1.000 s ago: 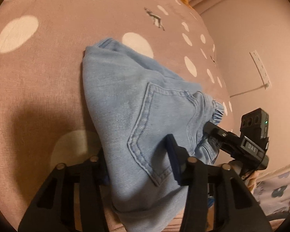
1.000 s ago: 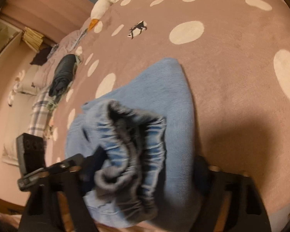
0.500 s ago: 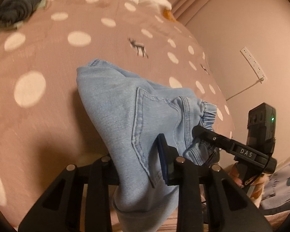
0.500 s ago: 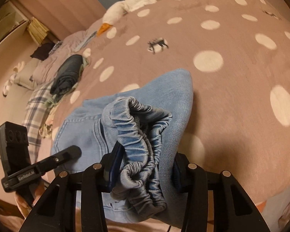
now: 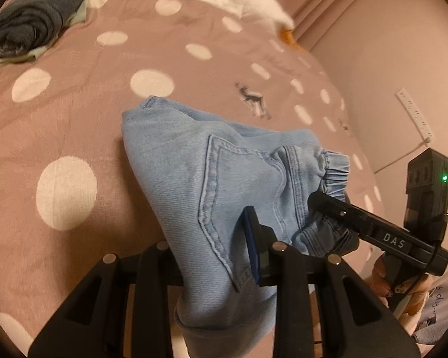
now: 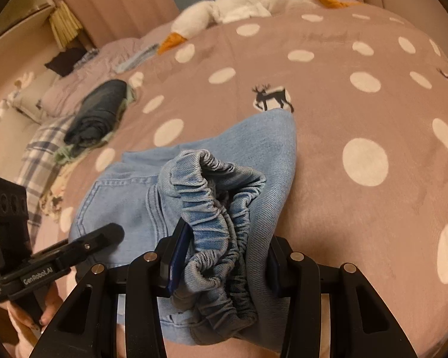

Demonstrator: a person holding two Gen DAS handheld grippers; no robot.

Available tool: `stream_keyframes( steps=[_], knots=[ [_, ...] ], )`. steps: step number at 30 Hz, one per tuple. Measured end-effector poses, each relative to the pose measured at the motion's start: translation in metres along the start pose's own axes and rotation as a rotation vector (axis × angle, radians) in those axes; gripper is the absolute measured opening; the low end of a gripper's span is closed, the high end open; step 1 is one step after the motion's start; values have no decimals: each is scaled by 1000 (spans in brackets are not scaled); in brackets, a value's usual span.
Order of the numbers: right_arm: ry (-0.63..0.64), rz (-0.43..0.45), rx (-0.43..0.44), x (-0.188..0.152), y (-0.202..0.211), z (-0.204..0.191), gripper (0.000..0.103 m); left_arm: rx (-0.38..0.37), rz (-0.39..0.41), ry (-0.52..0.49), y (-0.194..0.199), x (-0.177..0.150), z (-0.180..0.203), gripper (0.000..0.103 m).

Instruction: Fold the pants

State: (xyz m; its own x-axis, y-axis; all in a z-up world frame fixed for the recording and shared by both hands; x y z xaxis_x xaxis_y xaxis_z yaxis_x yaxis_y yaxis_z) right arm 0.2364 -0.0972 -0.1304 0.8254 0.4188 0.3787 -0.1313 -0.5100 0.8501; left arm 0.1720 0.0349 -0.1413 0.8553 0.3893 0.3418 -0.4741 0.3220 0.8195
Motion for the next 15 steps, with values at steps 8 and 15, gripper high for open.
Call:
stream_keyframes(
  steps=[8,15],
  knots=[
    [-42,-51,0,-5,-21,14,49,94,-95,60,-31,-5,-22,40],
    [-54,-48,-45,-6,-13,16,58,185,-92,60,-14,-11,-19,45]
  ],
)
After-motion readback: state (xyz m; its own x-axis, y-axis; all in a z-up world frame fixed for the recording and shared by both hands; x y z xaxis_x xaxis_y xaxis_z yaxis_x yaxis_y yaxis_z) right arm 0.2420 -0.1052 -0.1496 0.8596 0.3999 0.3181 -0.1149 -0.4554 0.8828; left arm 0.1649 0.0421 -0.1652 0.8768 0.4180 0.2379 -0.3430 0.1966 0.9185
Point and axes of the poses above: each gripper's, at about its wrist camera, not at the fingertips, and y roughly against the way its jaws point, z to its right, x to its top, the point moved 9 cm from there along -y, roughly the way its jaws point, and after that the axes turned 14 degrees about -z, right-handed, at the moved point
